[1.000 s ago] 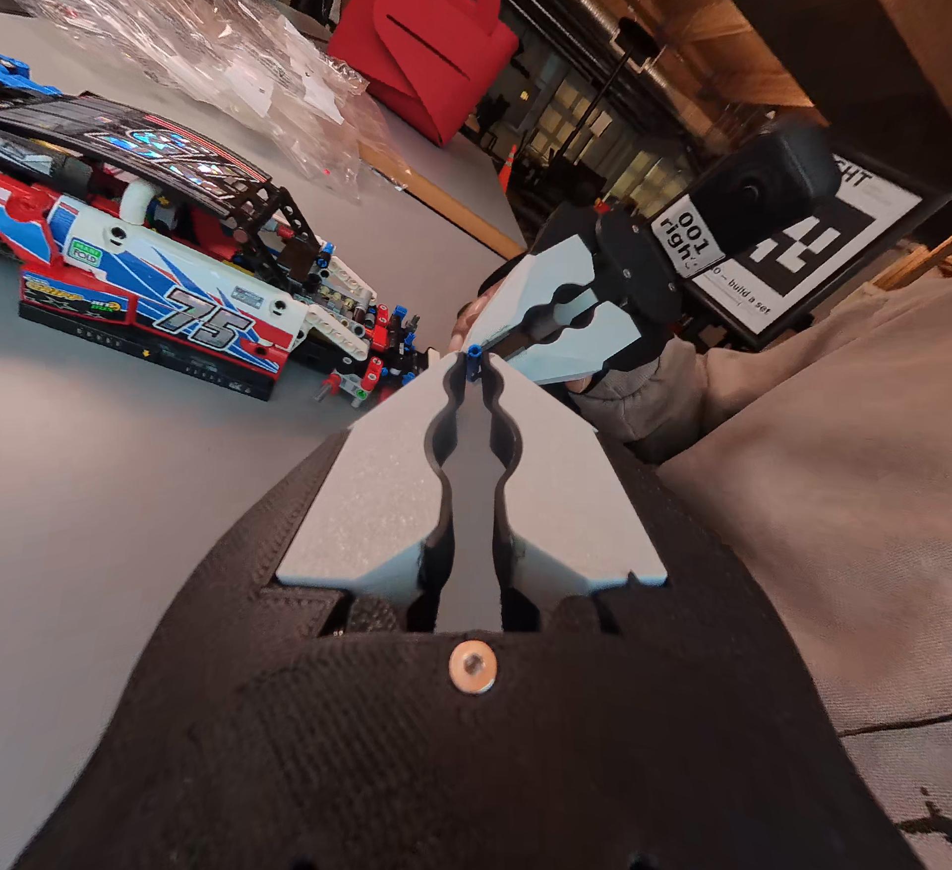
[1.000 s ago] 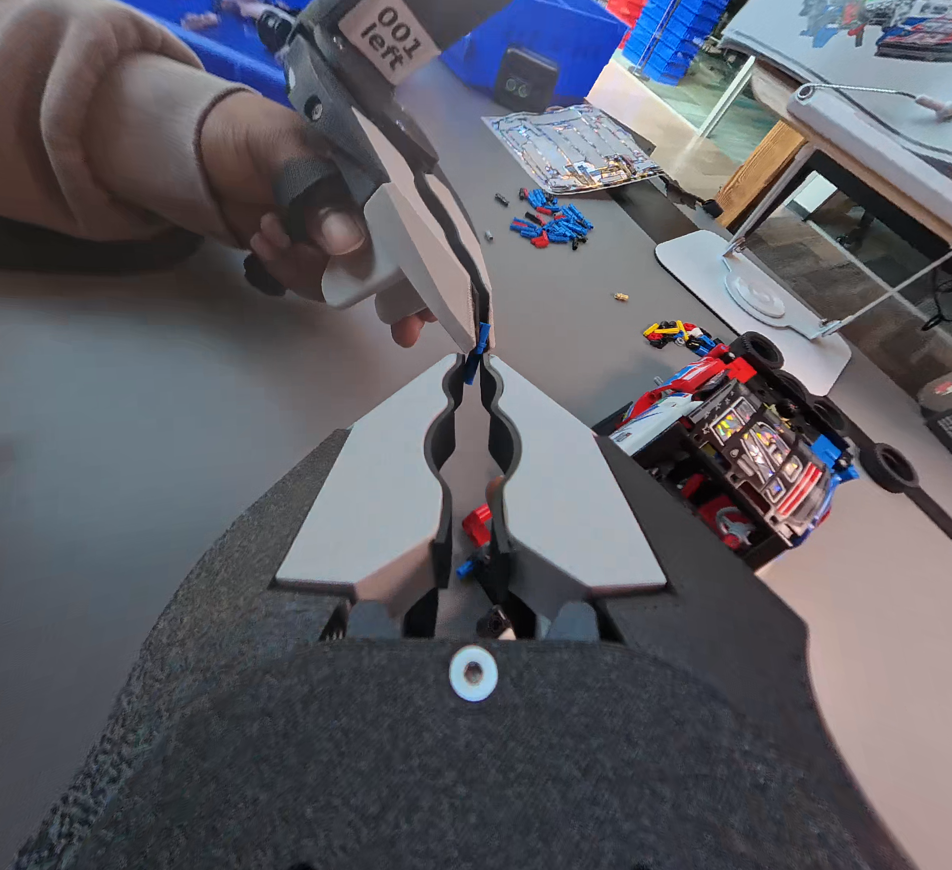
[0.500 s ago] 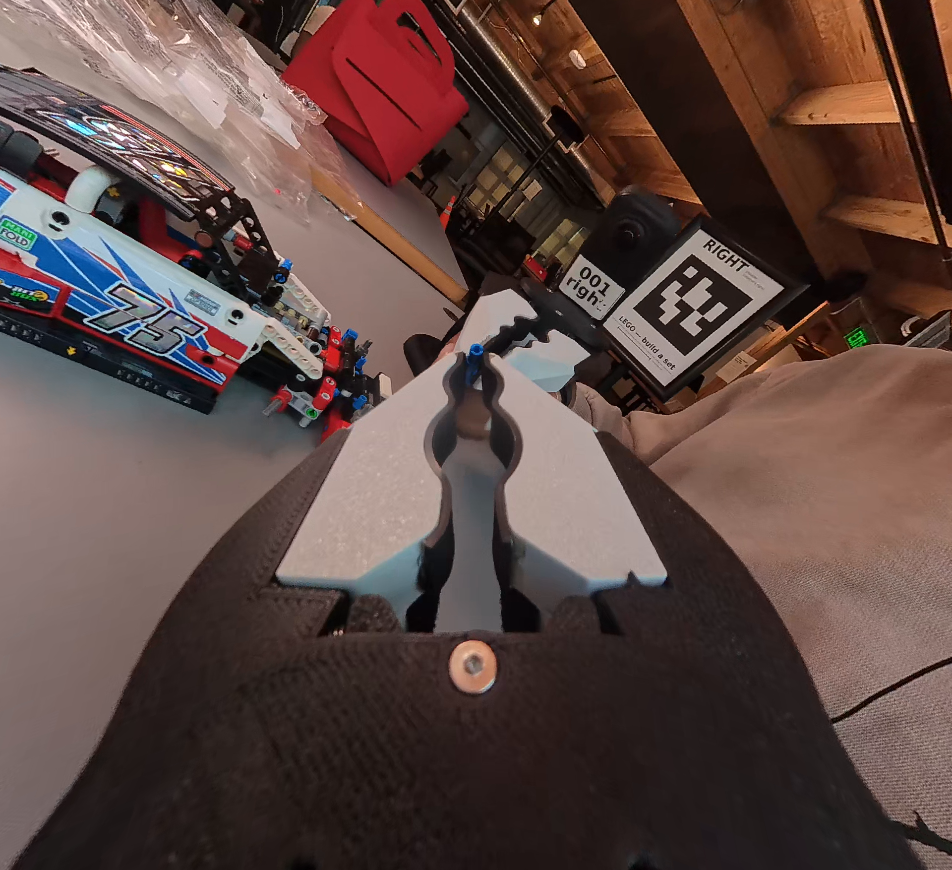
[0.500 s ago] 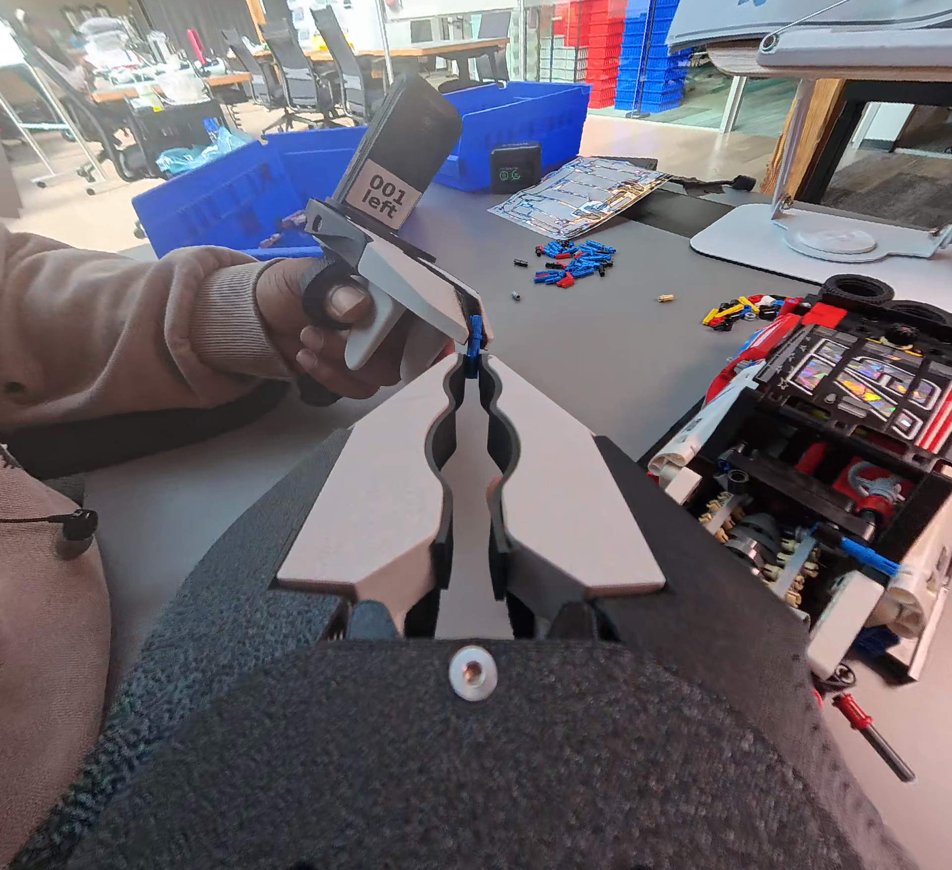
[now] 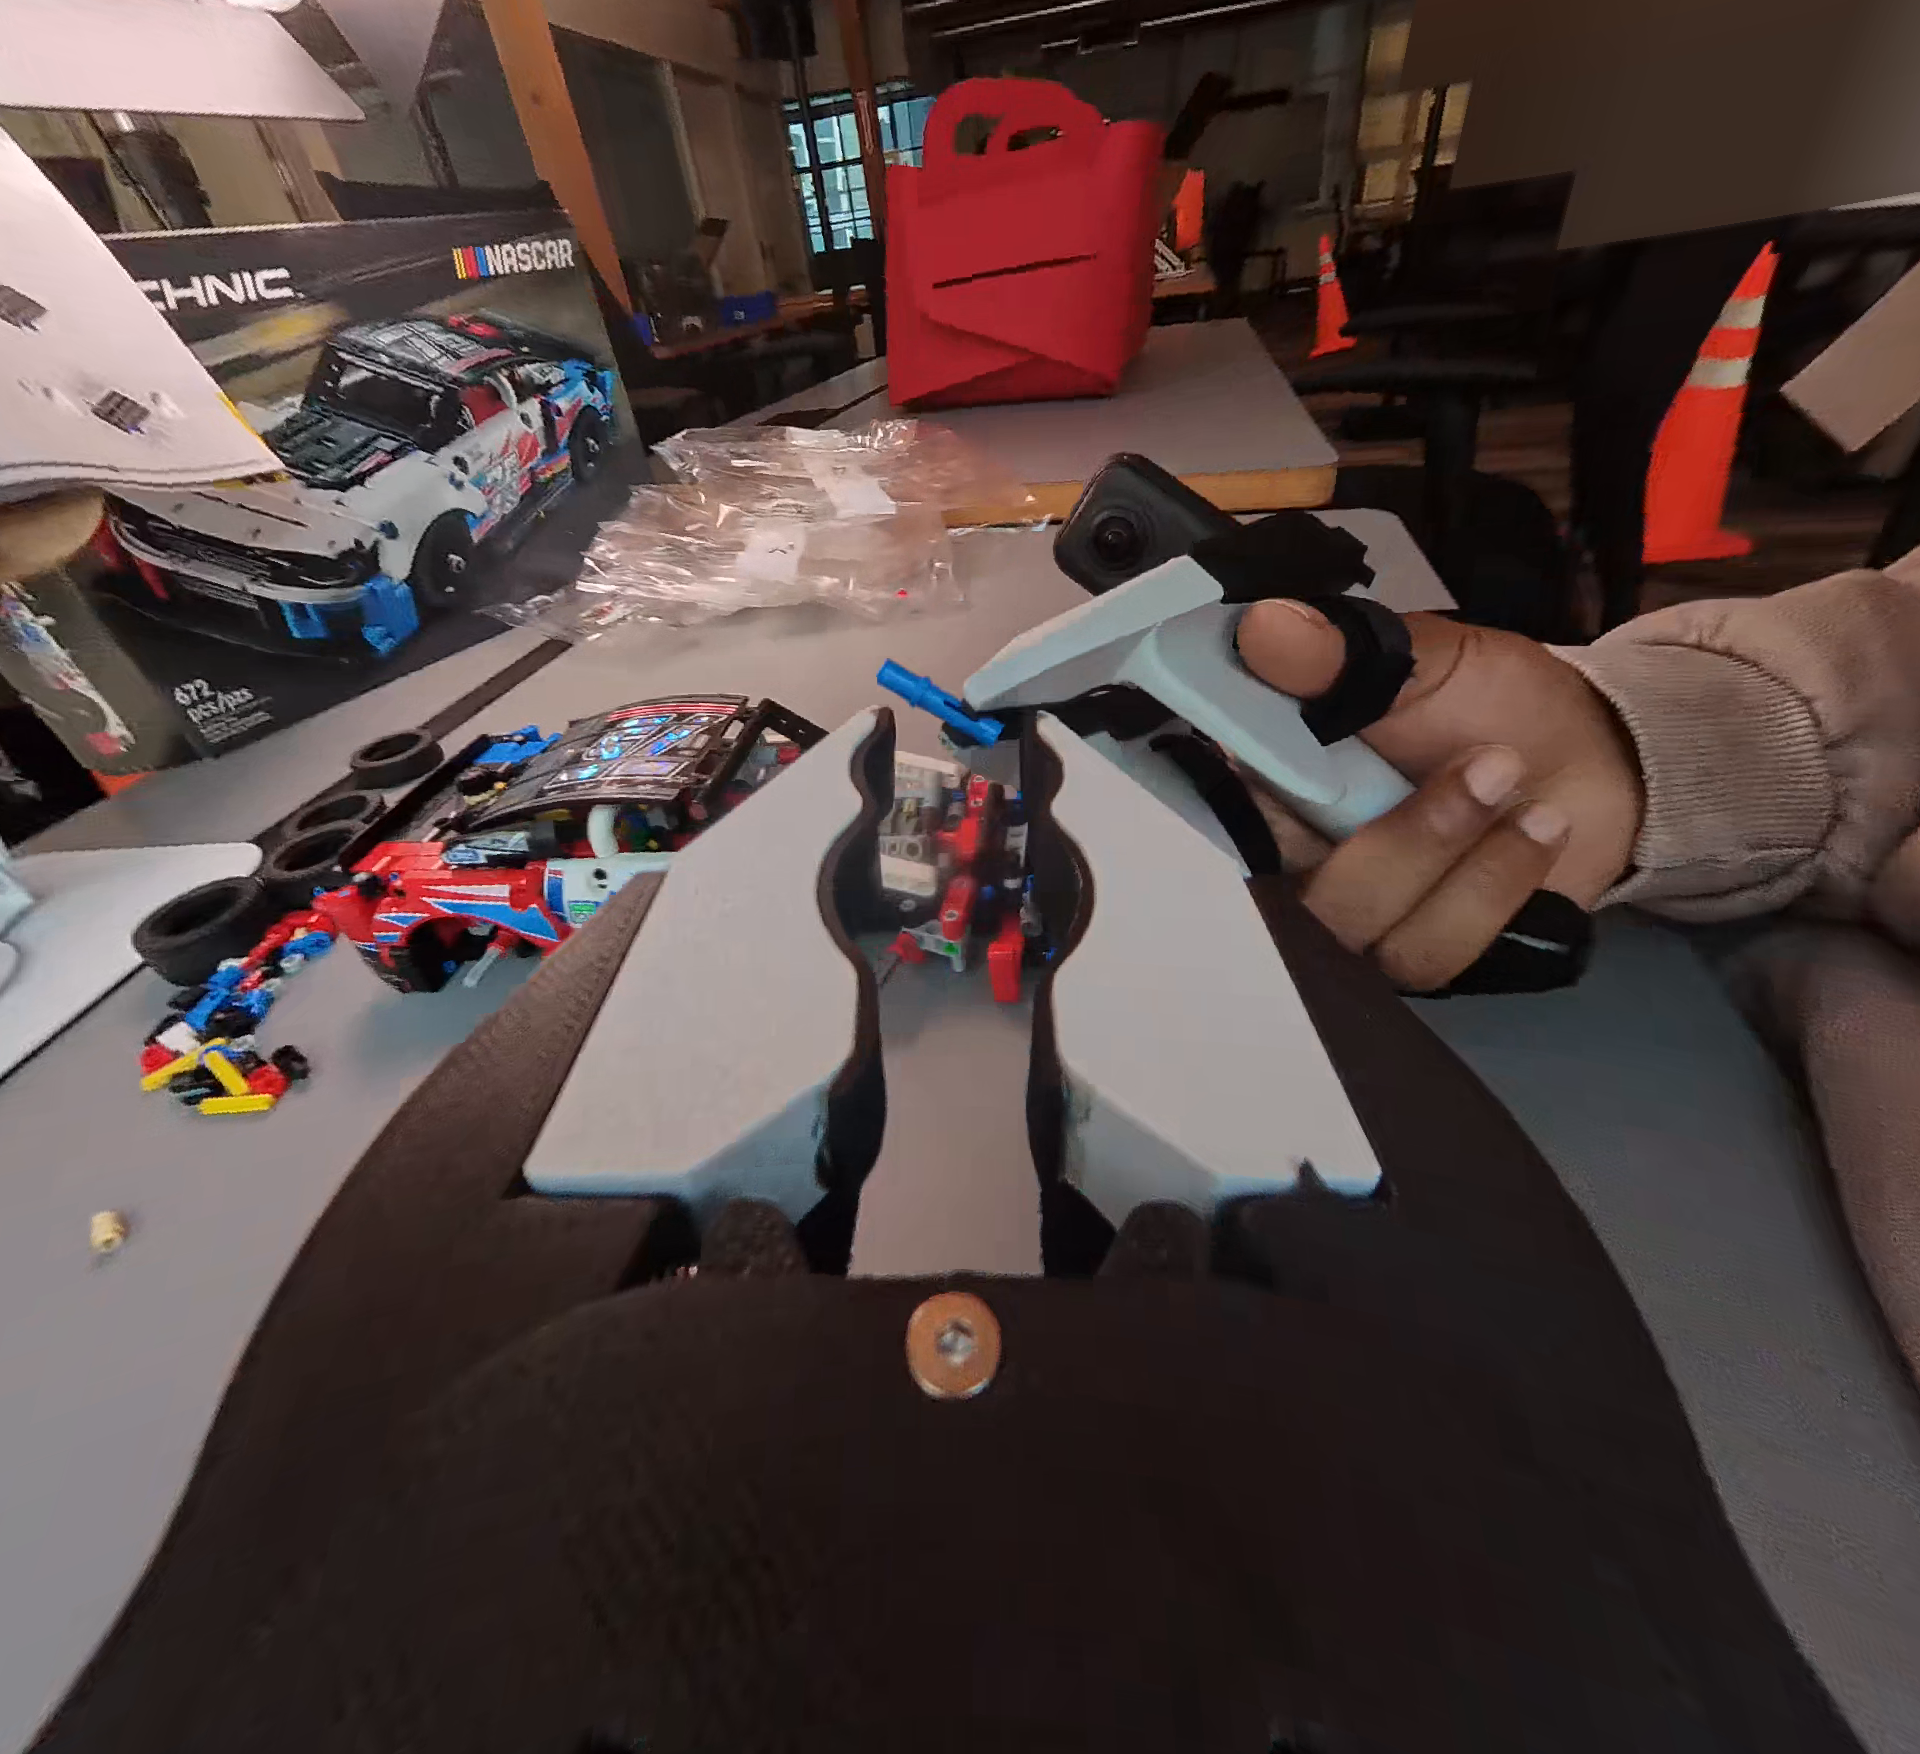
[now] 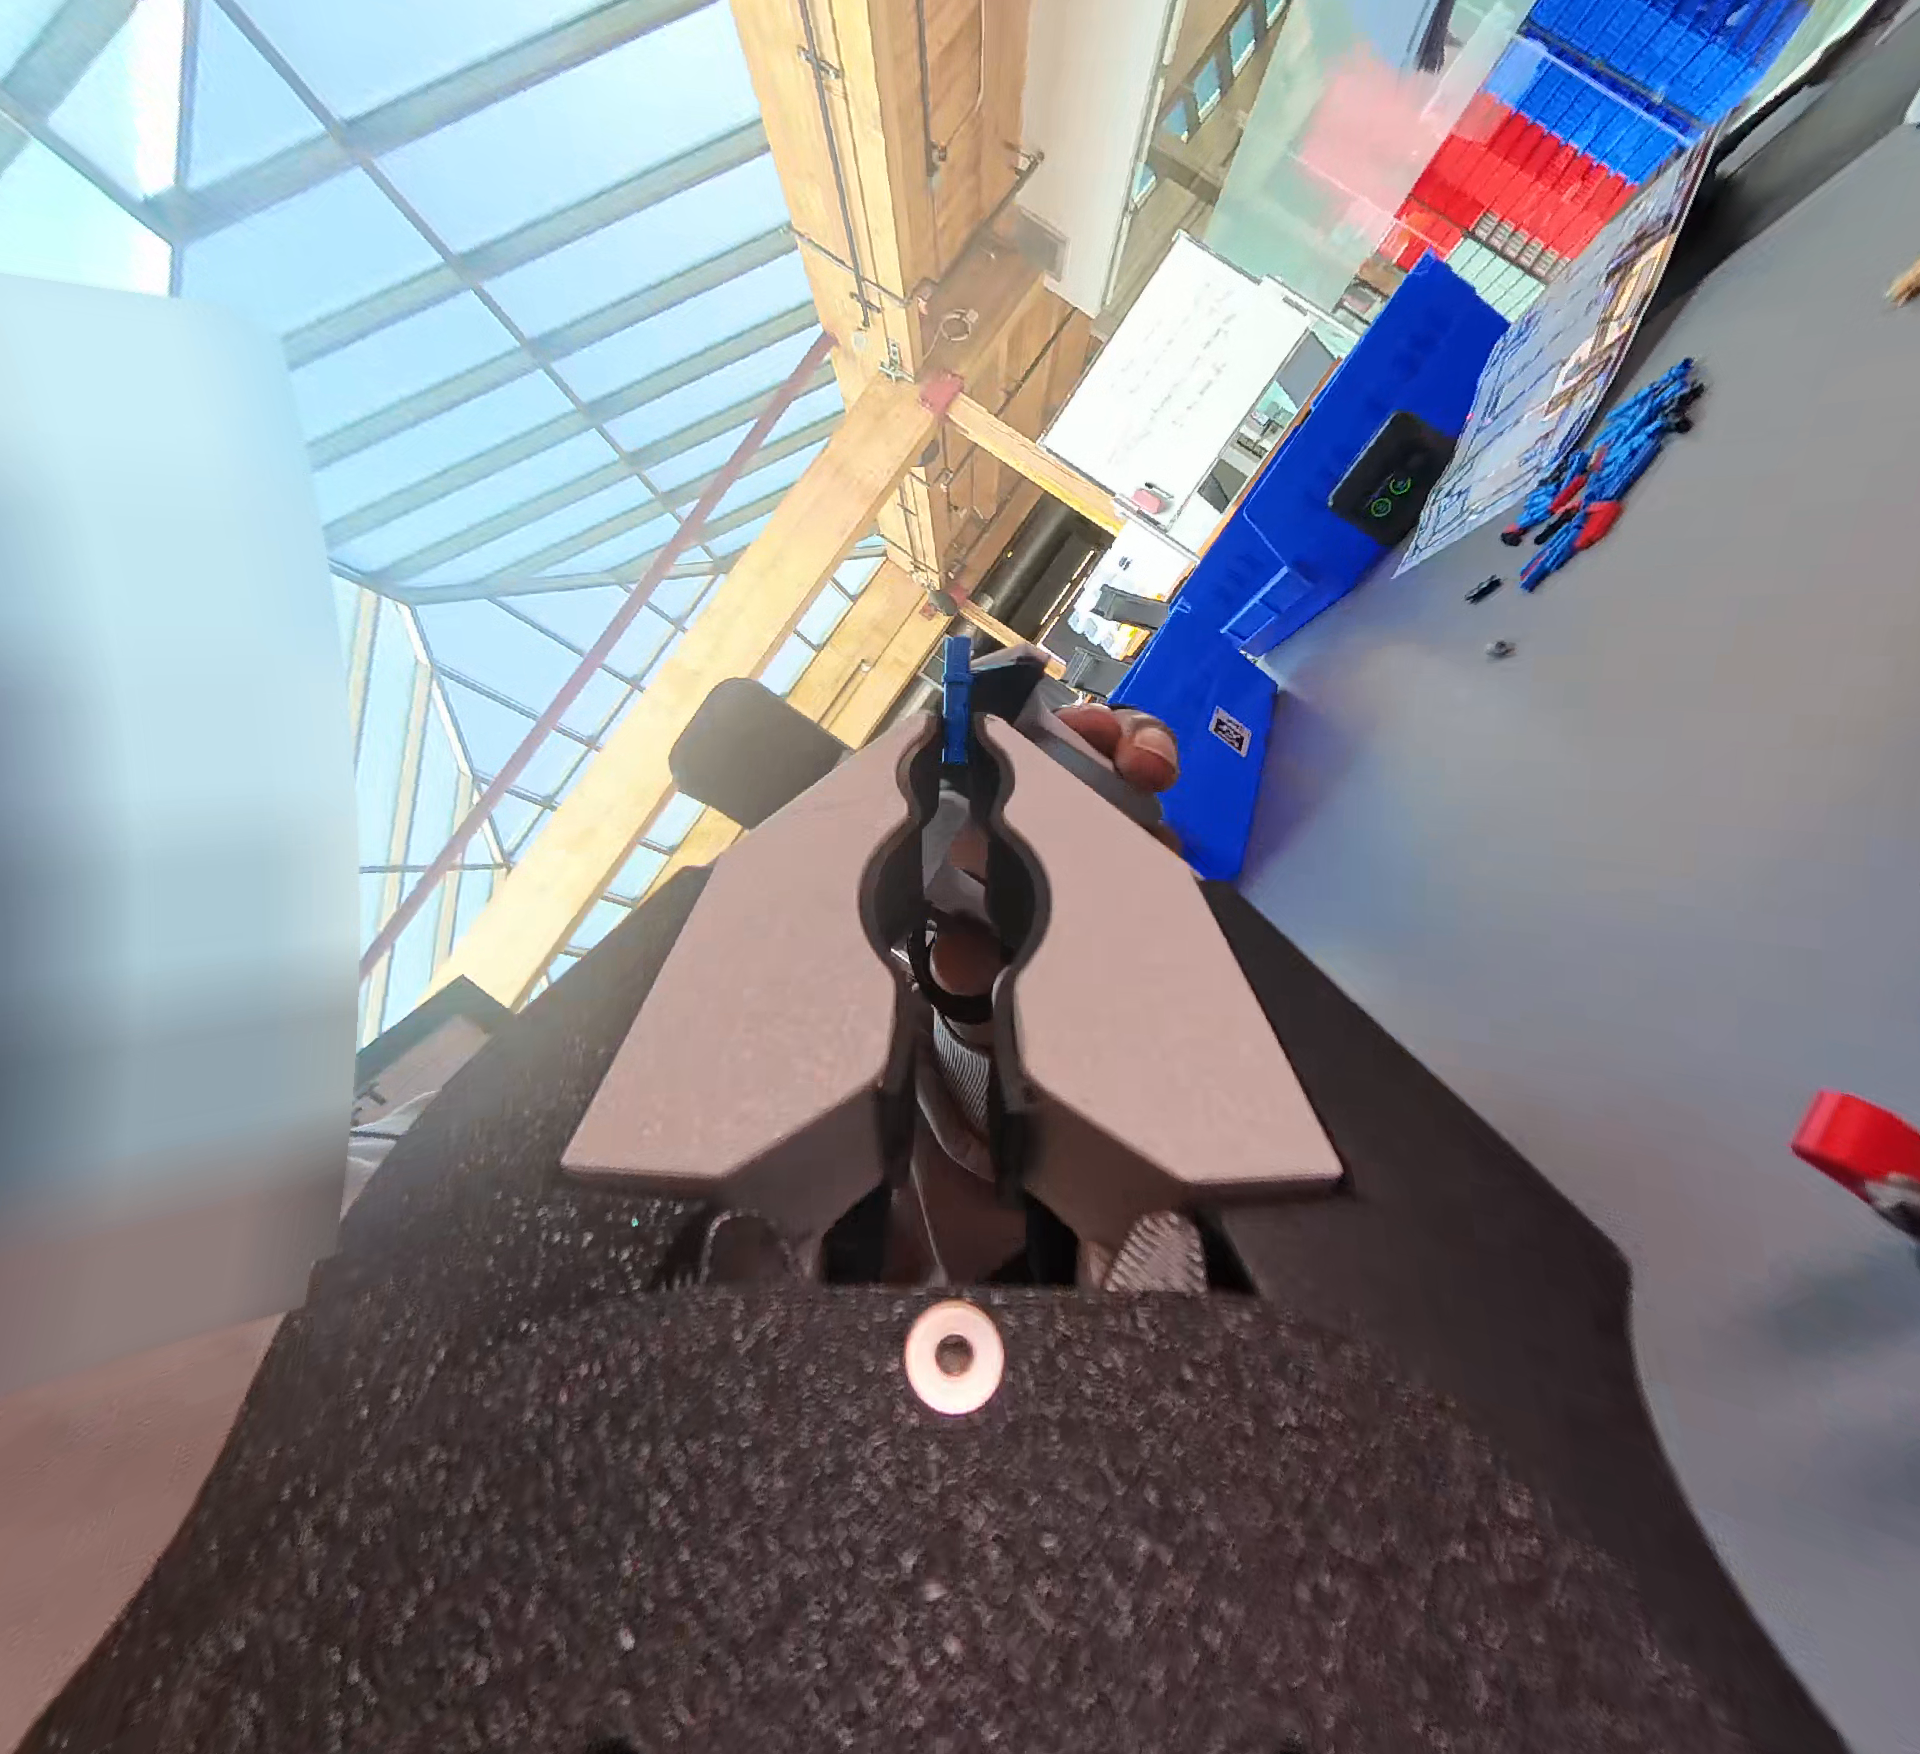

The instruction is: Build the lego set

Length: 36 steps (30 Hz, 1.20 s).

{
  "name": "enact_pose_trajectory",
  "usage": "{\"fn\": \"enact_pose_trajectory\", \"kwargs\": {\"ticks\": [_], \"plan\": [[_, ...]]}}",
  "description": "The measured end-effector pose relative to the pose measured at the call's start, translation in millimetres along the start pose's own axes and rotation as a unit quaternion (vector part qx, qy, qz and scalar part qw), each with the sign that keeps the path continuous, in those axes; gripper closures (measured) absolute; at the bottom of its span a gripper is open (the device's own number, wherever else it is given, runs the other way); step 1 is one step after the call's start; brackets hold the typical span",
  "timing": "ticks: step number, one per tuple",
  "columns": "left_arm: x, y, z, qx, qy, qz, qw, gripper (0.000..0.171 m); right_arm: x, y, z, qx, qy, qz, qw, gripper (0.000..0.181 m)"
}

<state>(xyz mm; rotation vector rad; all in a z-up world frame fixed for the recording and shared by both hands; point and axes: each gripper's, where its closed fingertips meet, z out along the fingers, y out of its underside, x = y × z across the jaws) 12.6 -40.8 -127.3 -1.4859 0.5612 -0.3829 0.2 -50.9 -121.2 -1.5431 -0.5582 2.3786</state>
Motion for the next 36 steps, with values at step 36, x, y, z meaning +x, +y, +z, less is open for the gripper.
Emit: {"fn": "enact_pose_trajectory", "kwargs": {"ticks": [36], "plan": [[18,19,3,-0.054,0.040,0.102,0.993,0.170,8,6,-23,-0.283,0.083,-0.313,0.903,0.178]]}}
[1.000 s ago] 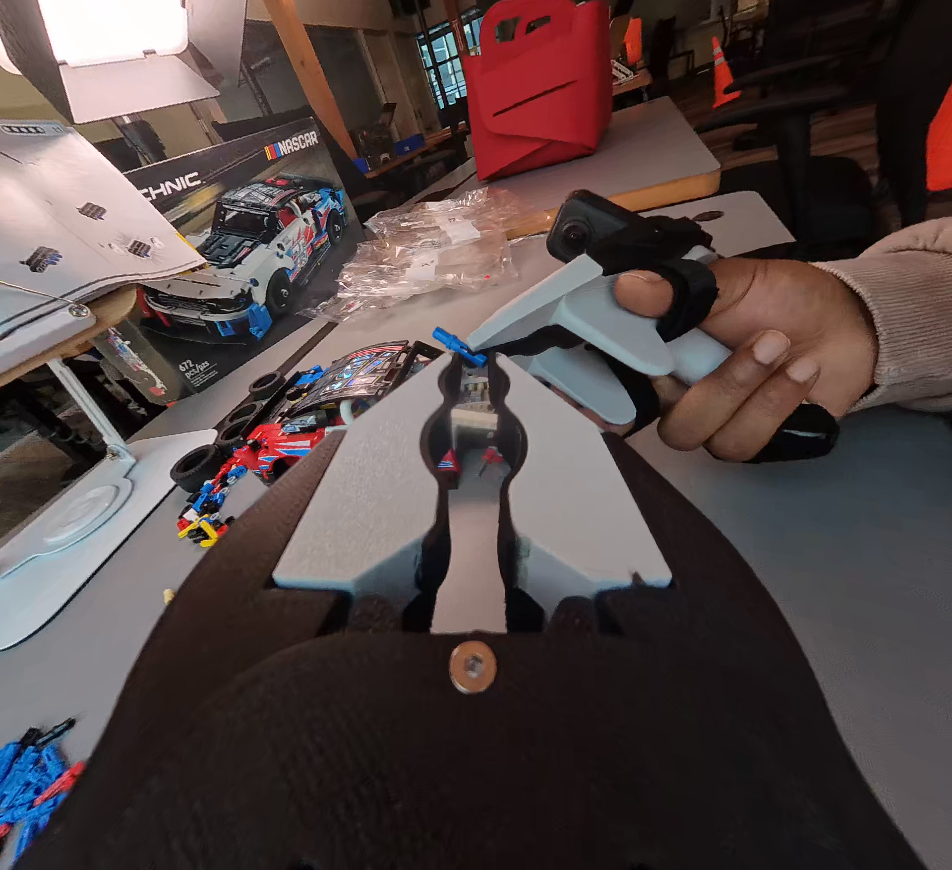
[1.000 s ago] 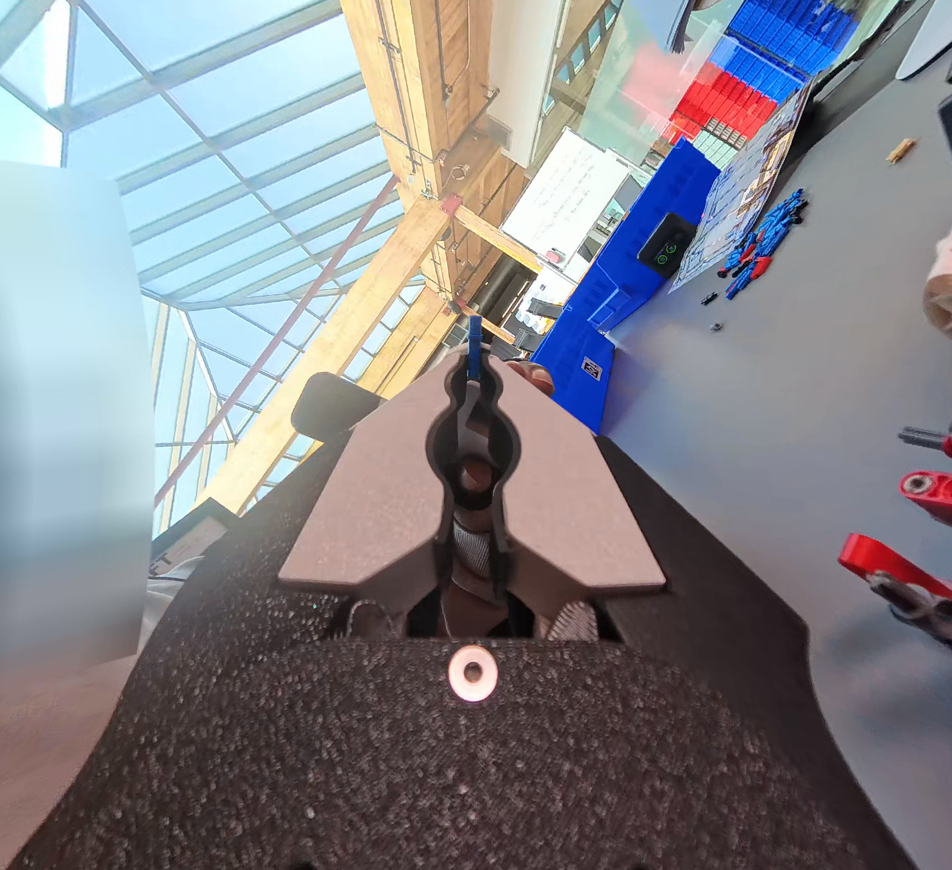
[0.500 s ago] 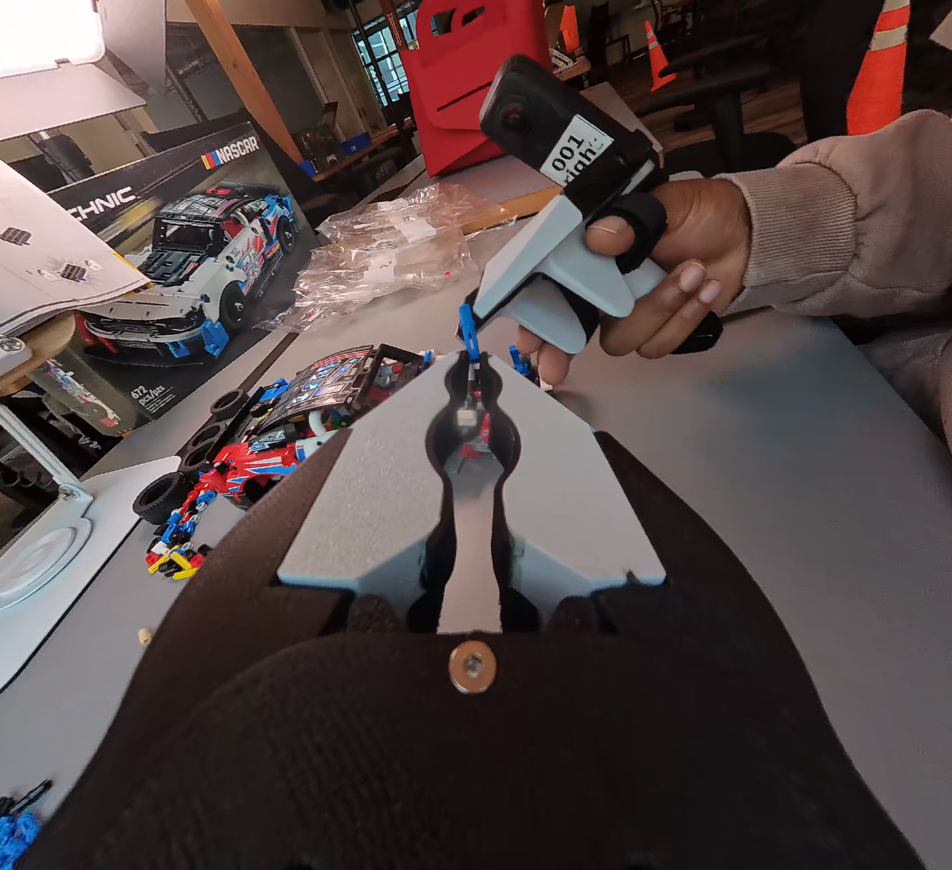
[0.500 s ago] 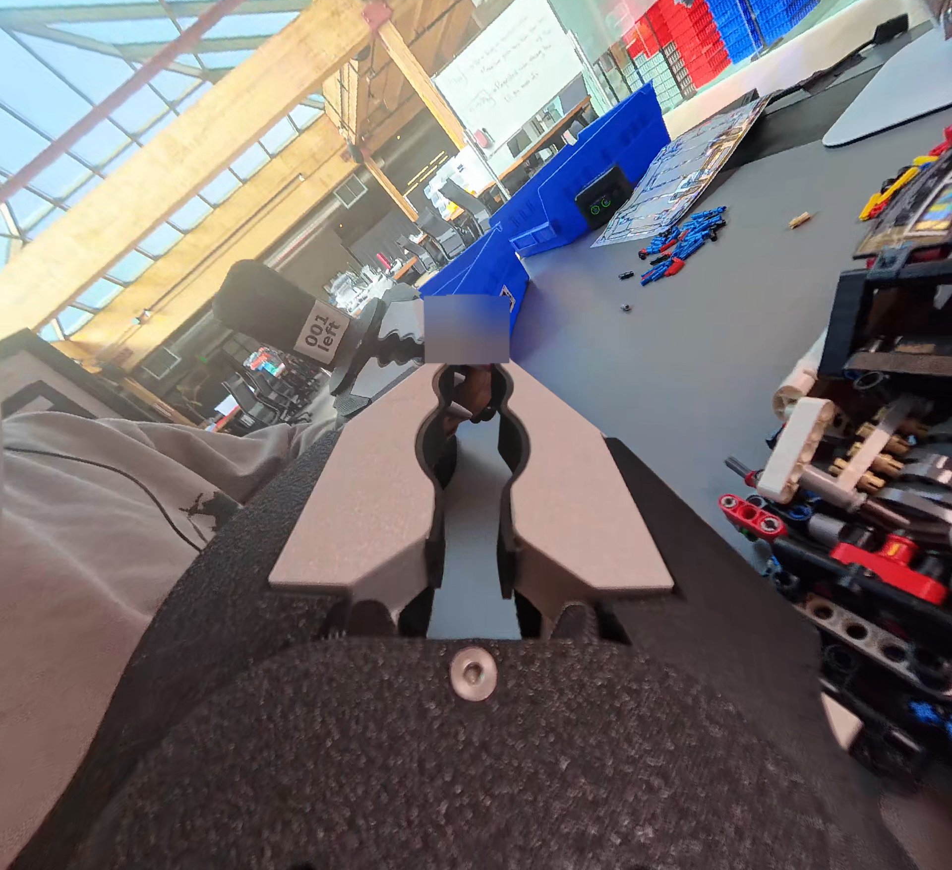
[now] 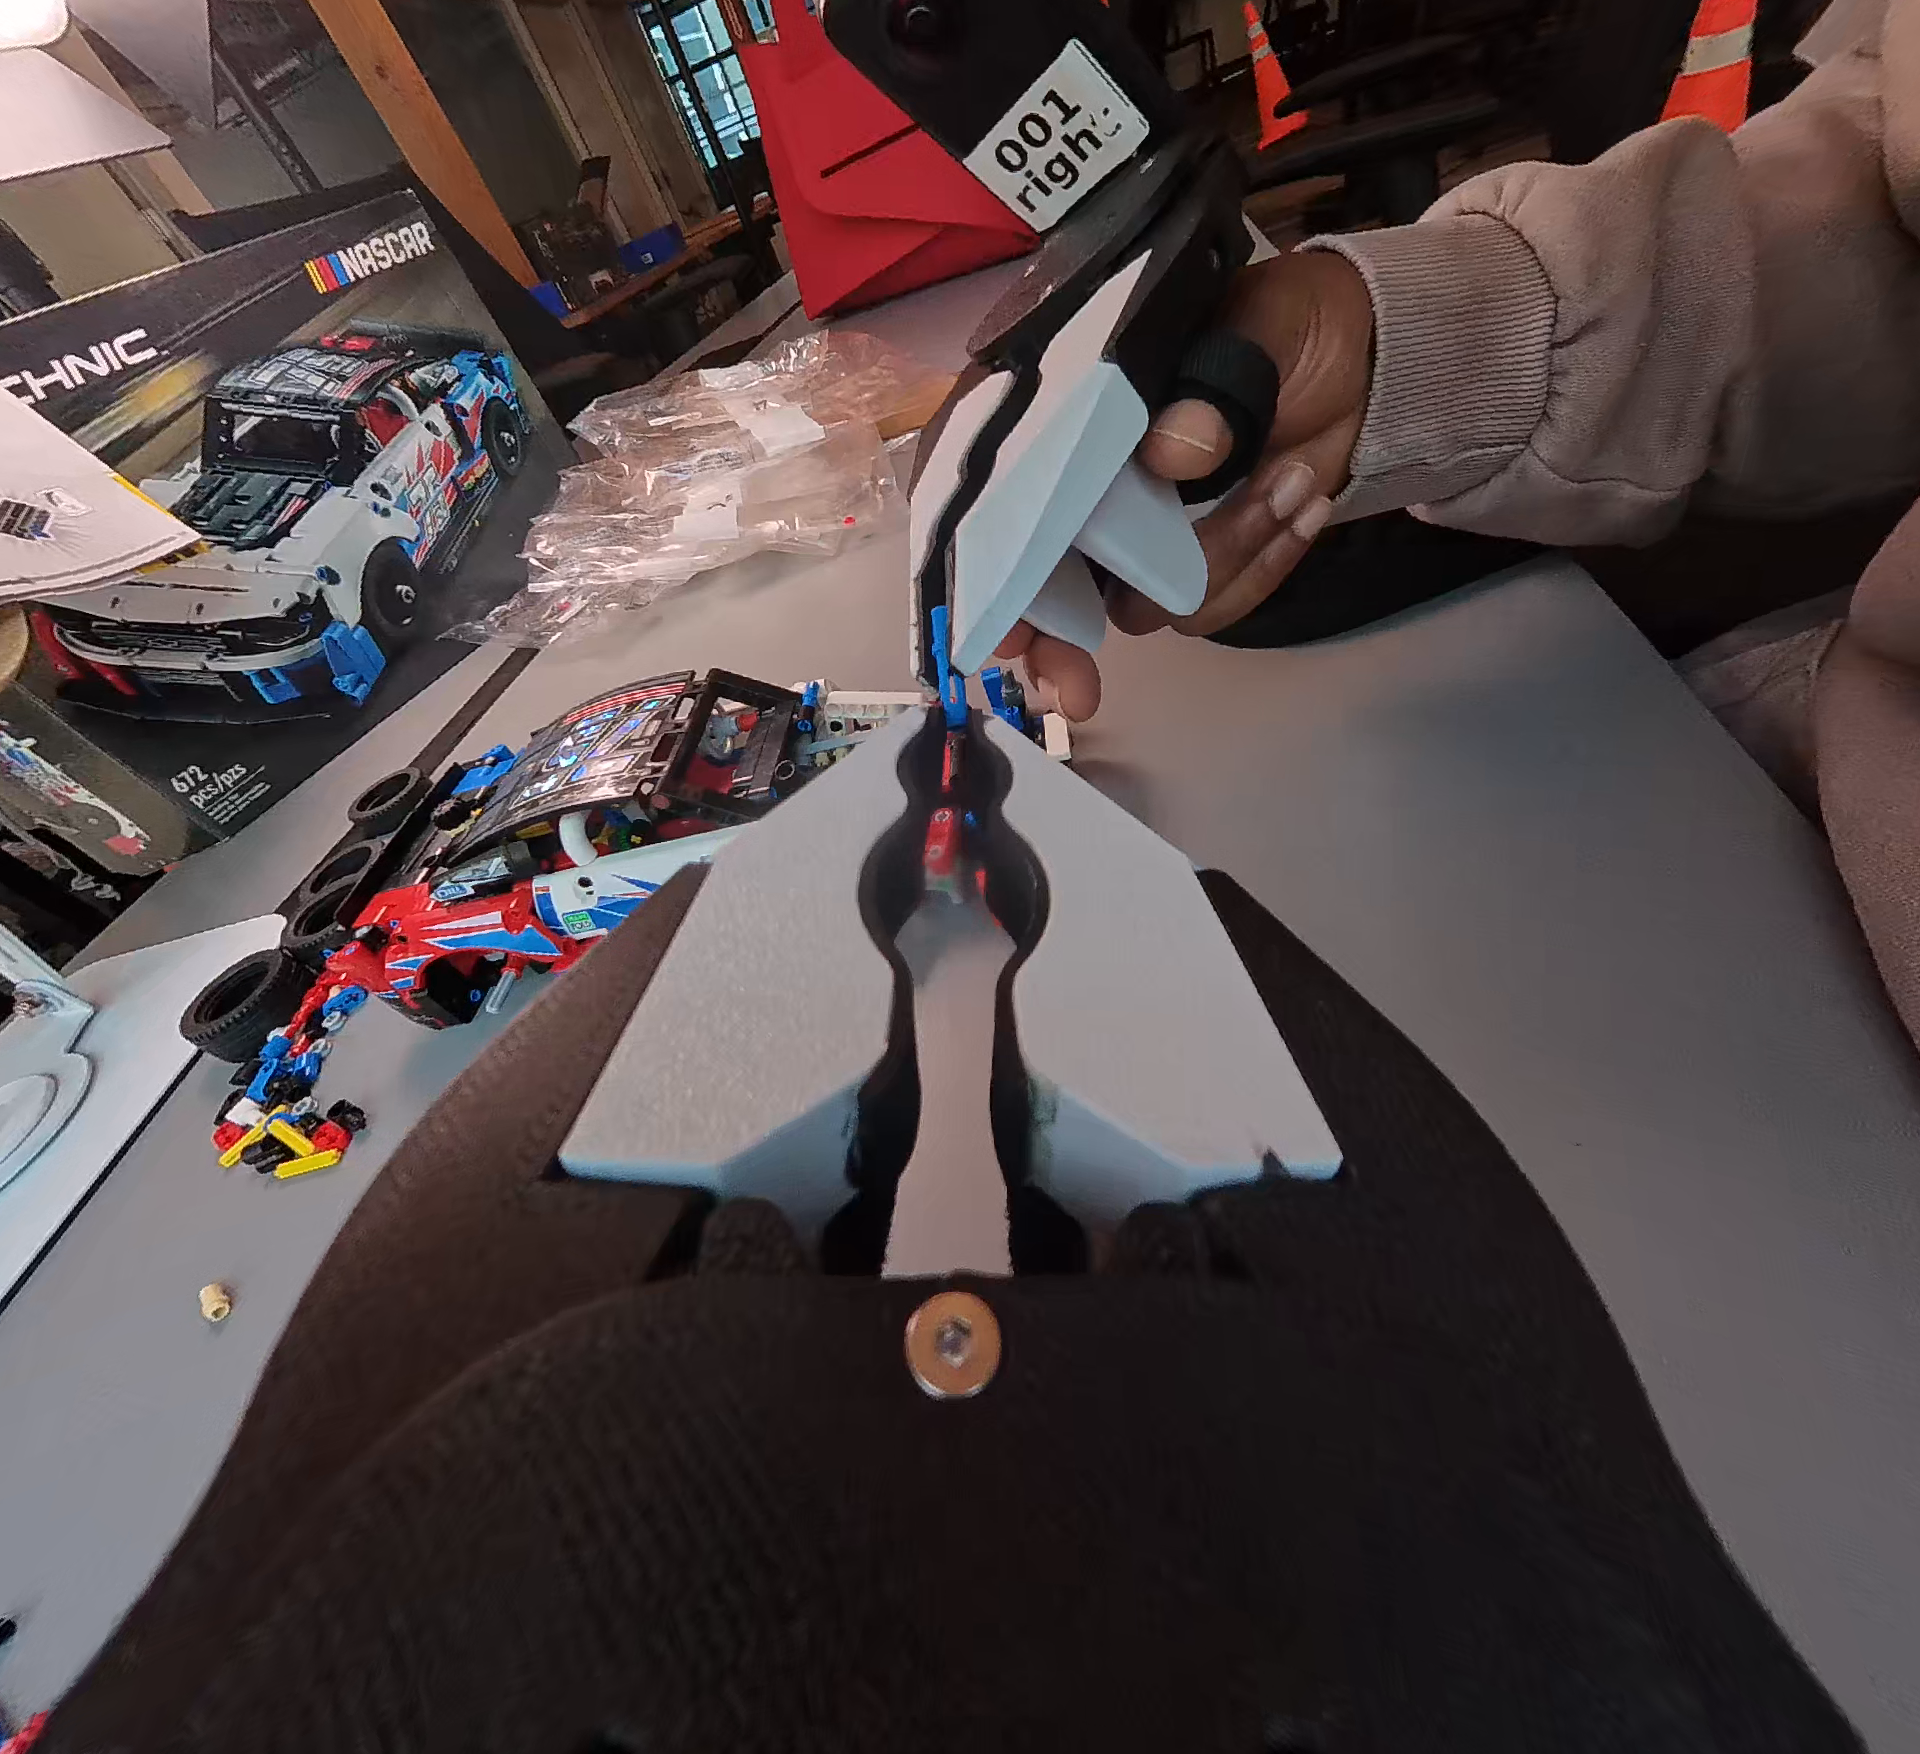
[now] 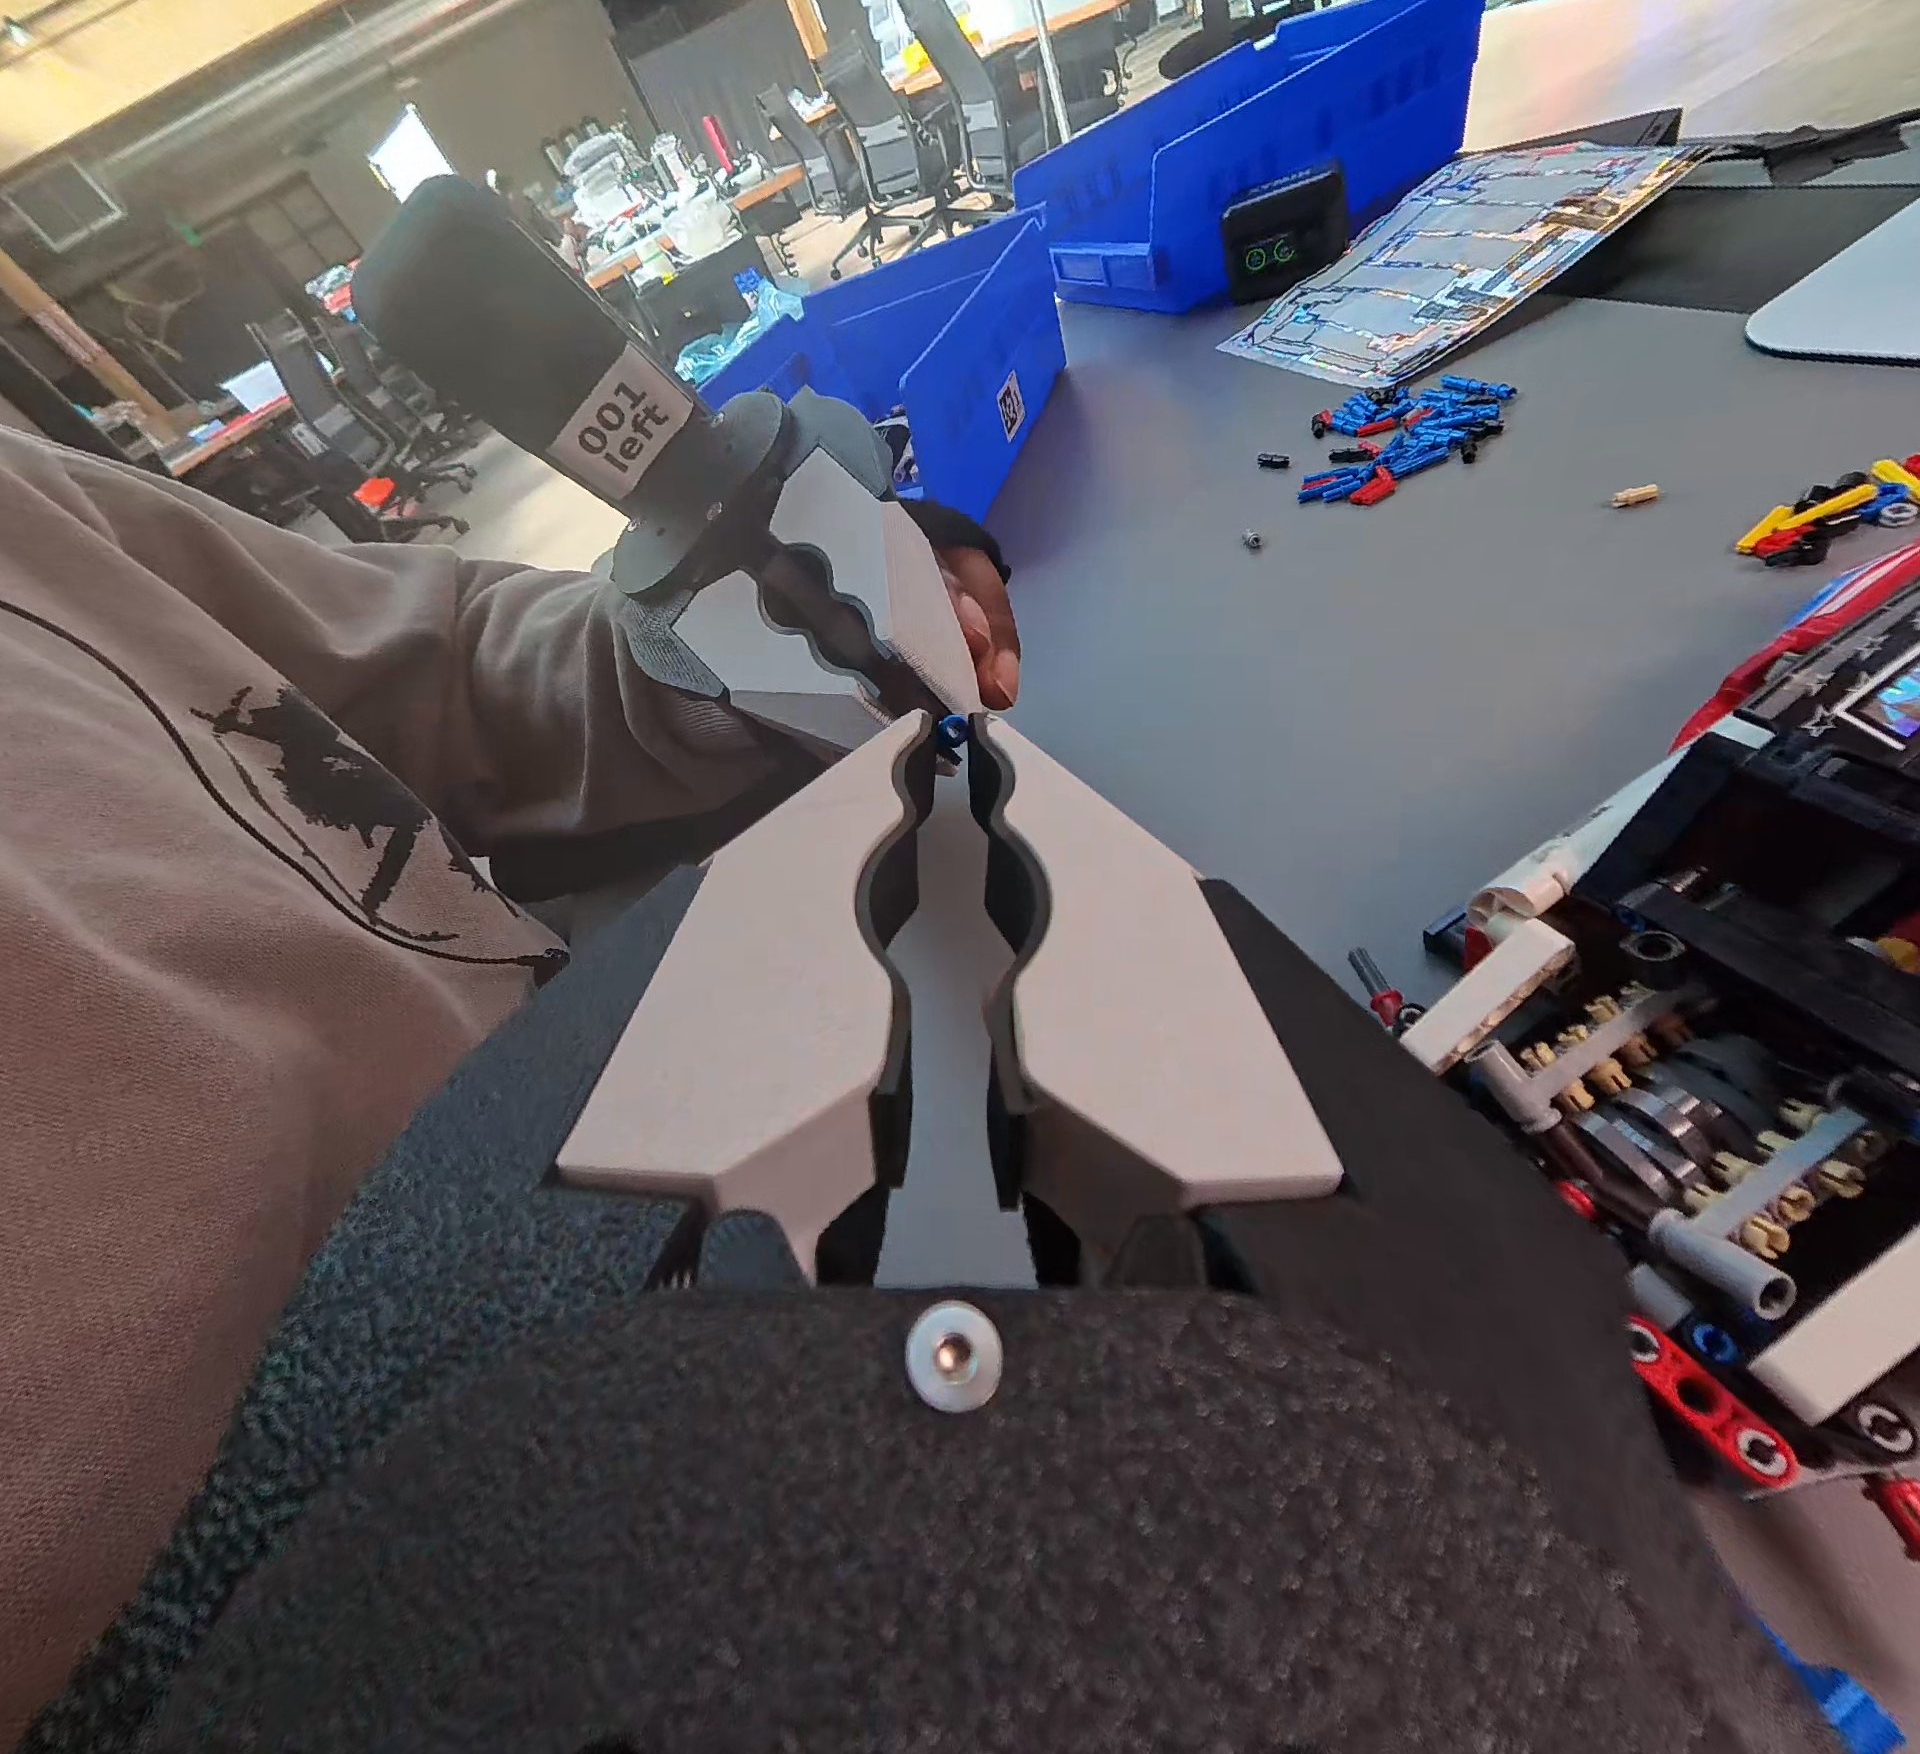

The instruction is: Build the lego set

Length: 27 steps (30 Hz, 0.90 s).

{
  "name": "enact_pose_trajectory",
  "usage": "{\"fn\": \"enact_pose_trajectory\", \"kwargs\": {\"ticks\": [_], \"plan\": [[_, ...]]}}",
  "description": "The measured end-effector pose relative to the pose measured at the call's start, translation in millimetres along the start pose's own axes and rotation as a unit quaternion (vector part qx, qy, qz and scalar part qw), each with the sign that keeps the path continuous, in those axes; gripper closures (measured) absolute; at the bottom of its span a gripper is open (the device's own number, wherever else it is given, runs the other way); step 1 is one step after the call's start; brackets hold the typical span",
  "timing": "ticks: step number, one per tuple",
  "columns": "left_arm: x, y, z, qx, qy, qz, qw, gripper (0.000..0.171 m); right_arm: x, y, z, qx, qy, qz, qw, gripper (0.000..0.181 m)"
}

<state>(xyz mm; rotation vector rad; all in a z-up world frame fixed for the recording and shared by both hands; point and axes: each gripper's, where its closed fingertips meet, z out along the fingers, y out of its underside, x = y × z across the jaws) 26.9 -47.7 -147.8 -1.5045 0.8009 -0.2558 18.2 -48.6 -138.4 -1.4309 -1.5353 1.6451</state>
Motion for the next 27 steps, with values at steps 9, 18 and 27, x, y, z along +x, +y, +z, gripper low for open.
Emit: {"fn": "enact_pose_trajectory", "kwargs": {"ticks": [9,18,27], "plan": [[-13,23,11,-0.026,-0.028,-0.099,0.994,0.169,25,1,-13,-0.052,0.045,-0.072,0.995,0.178],[-54,59,69,-0.116,-0.053,-0.177,0.976,0.154,107,-3,-38,-0.237,0.105,-0.148,0.954,0.179],[-56,74,86,-0.174,-0.074,-0.148,0.971,0.158,122,20,-30,-0.326,0.061,-0.168,0.928,0.179]]}}
